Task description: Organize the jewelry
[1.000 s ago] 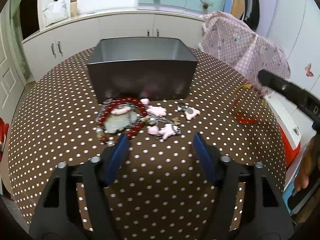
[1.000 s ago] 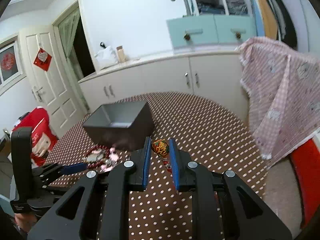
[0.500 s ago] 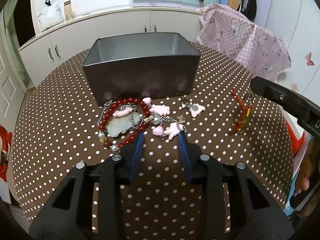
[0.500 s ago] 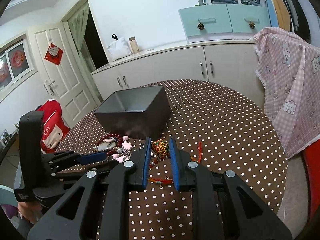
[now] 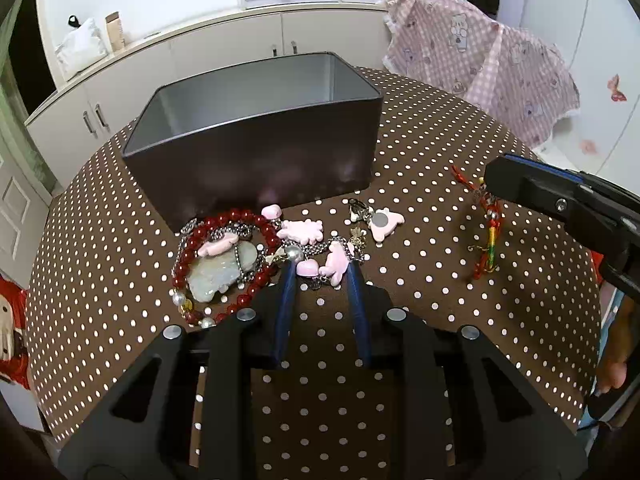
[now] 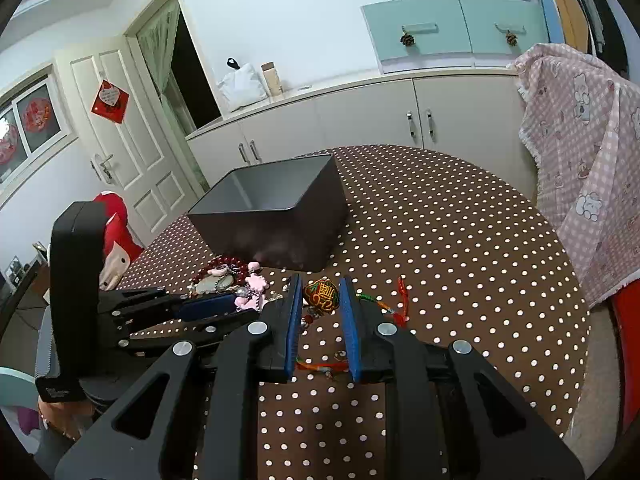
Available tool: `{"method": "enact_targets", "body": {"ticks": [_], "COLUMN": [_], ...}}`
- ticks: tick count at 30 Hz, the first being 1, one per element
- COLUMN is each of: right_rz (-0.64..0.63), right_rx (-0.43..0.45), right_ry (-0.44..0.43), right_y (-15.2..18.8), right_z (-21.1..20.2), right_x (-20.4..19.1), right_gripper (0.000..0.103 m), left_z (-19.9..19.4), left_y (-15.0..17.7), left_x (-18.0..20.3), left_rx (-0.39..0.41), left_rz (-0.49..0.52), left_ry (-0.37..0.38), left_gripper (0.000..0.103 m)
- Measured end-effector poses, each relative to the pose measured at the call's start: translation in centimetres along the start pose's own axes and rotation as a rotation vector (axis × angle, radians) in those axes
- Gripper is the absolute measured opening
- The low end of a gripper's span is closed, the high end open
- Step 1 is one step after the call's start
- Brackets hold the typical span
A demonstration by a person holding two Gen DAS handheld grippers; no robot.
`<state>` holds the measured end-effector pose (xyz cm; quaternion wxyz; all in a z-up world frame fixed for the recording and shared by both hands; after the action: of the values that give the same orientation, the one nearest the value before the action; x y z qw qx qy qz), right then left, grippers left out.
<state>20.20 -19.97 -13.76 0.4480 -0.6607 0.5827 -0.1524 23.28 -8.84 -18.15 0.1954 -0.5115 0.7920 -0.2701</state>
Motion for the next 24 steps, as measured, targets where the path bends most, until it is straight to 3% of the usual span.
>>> {"method": "enact_targets", "body": {"ticks": [10,19,24], "right_rz": [0.005,-0.013,-0.042], "right_rx": [-0.006,0.051,0.098], "right_ry": [-0.007,-0.042,-0.062], "right_y": [-0.1,-2.1,-4.6], "right_z": [-0.1,-2.1,-3.2], "right_x": [-0.3,-1.9,-3.7], "right_gripper": [0.018,0.018,0.018], "left_z": [0.3,-4.0,-7.1], "left_y": [-0.7,-1.9,-3.0], "left_x": [0.1,-0.4,-1.9], "left_rx": [0.023,0.139,0.226], "left_rz": [-0.018,-0.064,-0.113], "left_ry": [0.011,0.09,0.095], "left_gripper": [0.02,0.02,0.02]}}
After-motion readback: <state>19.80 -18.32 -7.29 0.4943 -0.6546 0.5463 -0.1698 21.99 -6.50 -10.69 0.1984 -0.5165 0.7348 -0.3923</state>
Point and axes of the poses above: each gripper's, at about its wrist camera, not at the fingertips, and z roughly the way its jaws point, x to its right, y to its underside, the point moved 7 cm from there along z, roughly the way its jaws point, and after that the axes turned 2 degrees about z, right-handed, at the moved point
